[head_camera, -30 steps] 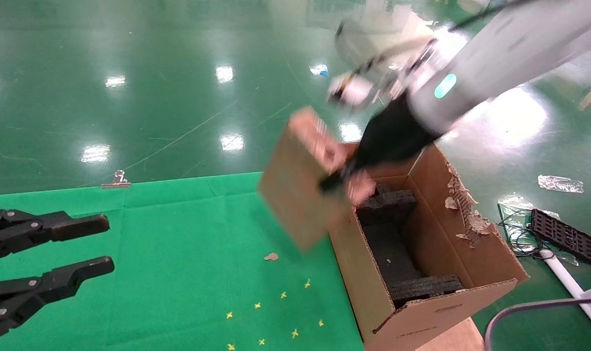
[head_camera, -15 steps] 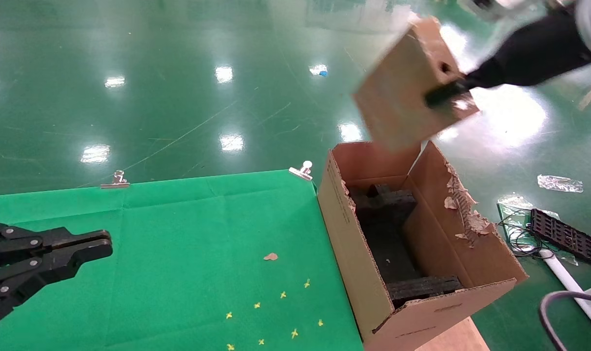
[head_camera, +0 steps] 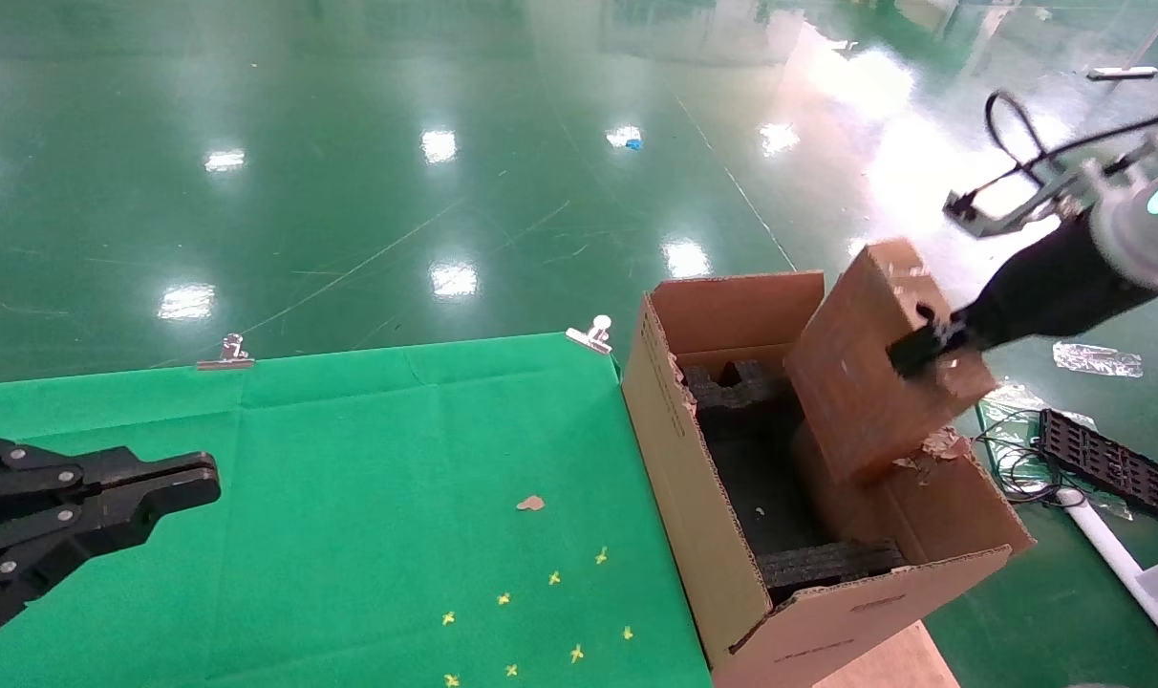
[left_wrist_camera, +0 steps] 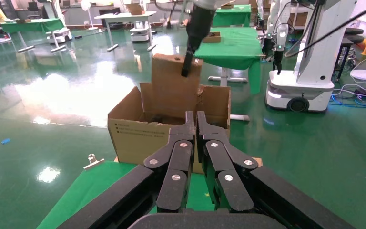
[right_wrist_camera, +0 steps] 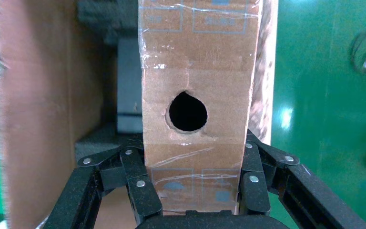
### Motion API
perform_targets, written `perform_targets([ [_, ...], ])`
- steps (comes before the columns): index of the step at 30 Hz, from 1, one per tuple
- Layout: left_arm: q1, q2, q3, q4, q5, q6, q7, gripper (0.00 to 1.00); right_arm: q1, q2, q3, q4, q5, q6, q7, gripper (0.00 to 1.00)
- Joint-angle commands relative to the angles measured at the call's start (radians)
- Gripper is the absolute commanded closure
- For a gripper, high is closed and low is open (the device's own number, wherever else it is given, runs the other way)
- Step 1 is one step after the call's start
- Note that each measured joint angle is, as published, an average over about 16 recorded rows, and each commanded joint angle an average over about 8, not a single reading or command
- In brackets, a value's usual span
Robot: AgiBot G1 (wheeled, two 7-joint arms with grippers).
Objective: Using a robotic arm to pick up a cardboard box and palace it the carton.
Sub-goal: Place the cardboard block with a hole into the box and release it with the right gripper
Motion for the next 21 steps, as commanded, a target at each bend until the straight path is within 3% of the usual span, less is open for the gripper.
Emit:
perform_targets([
  [1,0.0,0.0,0.0,0.0,0.0,0.0,0.0,0.0,-0.033,-0.008,-0.006,-0.034,0.002,0.004,-0.004,1.0],
  [21,0.0,-0.001,0.001,0.0,-0.001,-0.001,0.001,0.0,-0.204,-0.128,-0.026,-0.265,-0.004,0.079,-0.051,1.0],
])
